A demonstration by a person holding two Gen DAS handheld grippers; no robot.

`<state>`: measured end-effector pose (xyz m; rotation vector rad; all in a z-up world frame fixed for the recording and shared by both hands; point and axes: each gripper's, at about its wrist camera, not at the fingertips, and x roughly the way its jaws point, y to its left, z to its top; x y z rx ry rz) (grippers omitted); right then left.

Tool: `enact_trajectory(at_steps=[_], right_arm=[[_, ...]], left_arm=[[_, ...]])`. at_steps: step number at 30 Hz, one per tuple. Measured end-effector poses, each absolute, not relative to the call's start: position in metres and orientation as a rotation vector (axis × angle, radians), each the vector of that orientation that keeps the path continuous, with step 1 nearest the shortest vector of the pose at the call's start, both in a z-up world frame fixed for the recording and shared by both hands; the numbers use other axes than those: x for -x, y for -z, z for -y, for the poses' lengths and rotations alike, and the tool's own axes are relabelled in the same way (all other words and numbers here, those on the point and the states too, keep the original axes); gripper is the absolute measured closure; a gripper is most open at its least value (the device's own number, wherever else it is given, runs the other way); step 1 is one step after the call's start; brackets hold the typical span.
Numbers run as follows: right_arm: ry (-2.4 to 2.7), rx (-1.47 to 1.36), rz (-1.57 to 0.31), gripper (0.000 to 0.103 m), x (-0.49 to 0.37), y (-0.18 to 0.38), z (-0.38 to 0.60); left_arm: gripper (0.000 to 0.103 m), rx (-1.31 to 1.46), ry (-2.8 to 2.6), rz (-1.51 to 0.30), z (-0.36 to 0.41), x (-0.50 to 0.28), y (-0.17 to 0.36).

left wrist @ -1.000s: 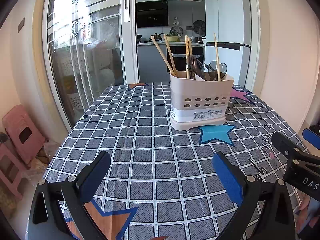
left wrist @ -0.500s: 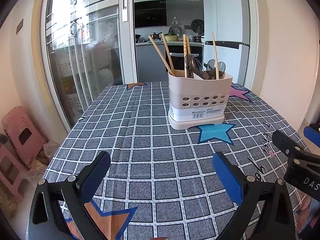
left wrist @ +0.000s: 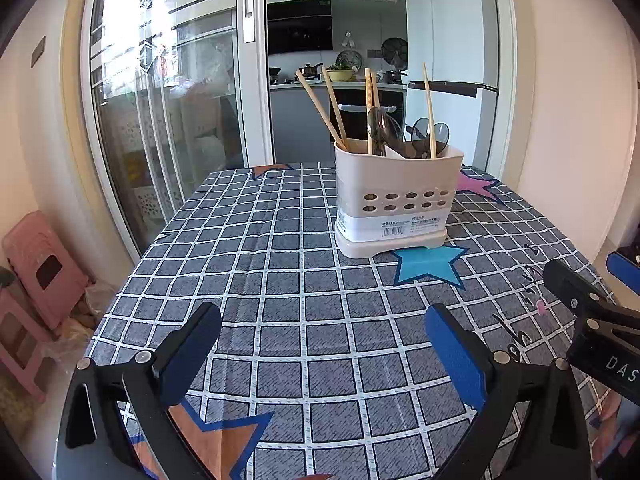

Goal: Organize utensils

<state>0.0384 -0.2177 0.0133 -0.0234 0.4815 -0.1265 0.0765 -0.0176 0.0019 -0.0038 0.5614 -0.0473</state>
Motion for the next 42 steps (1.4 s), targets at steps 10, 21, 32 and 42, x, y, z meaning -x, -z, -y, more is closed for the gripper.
enact_trajectory(at_steps=[10,21,32,42], right_arm=[[0.123,0.024,-0.481,0.0,-0.038,-0.0129,0.2176],[0.119,0.025,-0.48,0.0,-0.0387,-0.0129,0.217],[0.117,0.028,-0.478,0.0,-0.0382,-0.0131,0.2159],[0.115,0.028,-0.48,0.0,-0.0386,-0.0132,0.216]], left_arm=[[0.0,0.011,0.046,-0.569,0.0169,-0.0775,-0.0005],[0.0,0.021,0.047,-0.574,0.0148,-0.0782,0.0006],[0.0,0.027,0.047,-0.58,0.0144,-0.0781,0.001],[0.0,0.029,0.048,-0.582,0.0146,-0.0784,0.0016]])
